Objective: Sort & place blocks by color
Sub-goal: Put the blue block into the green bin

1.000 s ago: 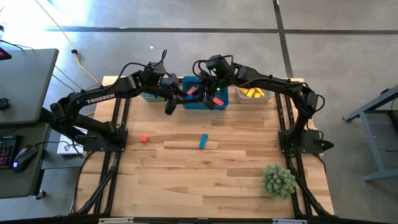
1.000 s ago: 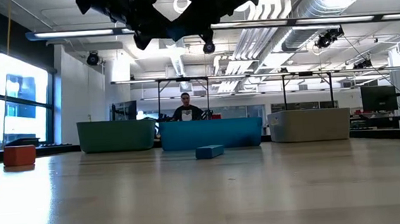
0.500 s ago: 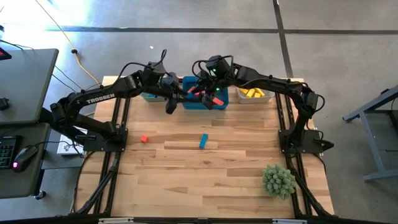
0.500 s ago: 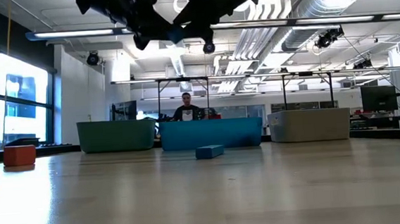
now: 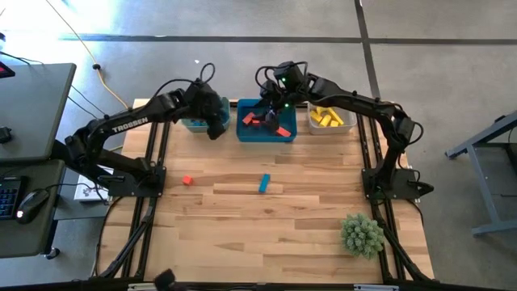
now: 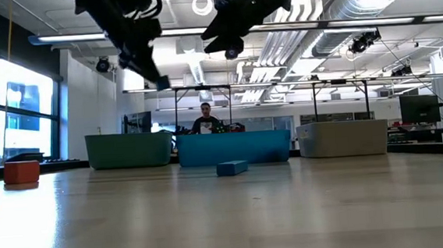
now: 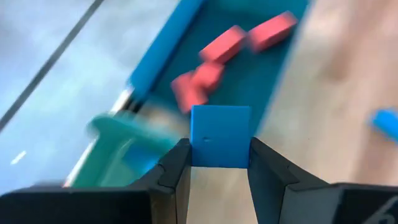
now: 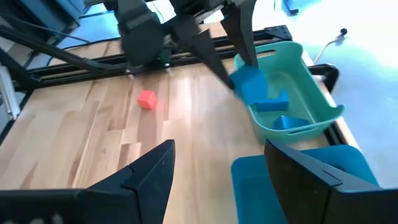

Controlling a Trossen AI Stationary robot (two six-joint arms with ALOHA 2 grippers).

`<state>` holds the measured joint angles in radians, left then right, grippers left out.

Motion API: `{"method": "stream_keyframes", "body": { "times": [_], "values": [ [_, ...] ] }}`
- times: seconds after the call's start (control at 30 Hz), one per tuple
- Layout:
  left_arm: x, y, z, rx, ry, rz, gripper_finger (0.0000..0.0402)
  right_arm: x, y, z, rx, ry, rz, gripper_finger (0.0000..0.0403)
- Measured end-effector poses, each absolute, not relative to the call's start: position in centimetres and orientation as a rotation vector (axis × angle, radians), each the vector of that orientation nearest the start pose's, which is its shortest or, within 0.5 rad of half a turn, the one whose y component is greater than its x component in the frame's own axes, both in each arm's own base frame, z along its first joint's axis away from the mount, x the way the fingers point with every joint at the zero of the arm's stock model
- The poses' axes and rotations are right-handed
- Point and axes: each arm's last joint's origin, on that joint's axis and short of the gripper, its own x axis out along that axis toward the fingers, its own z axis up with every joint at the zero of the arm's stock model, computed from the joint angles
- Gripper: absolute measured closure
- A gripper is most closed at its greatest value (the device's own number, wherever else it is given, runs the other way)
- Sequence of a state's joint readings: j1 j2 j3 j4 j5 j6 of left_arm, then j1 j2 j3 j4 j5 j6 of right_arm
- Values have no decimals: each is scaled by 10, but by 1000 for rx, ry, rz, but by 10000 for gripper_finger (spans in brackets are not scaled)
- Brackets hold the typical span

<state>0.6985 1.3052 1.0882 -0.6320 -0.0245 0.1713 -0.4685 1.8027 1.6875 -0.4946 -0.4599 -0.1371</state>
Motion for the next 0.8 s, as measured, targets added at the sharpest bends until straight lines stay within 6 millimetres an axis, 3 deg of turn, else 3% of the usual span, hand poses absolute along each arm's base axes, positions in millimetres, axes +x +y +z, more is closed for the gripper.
{"method": "stream_keyframes", "body": {
  "times": [0.27, 0.53, 0.8],
  "values": [
    [173, 199, 277, -254, 1012, 817, 304, 362, -189, 338, 138, 541, -10, 167],
    [167, 227, 247, -424, 1092, 910, 302, 357, -197, 338, 83, 540, -15, 166],
    [167, 242, 221, -551, 1142, 967, 239, 353, -204, 338, 59, 539, -24, 166]
  ]
}}
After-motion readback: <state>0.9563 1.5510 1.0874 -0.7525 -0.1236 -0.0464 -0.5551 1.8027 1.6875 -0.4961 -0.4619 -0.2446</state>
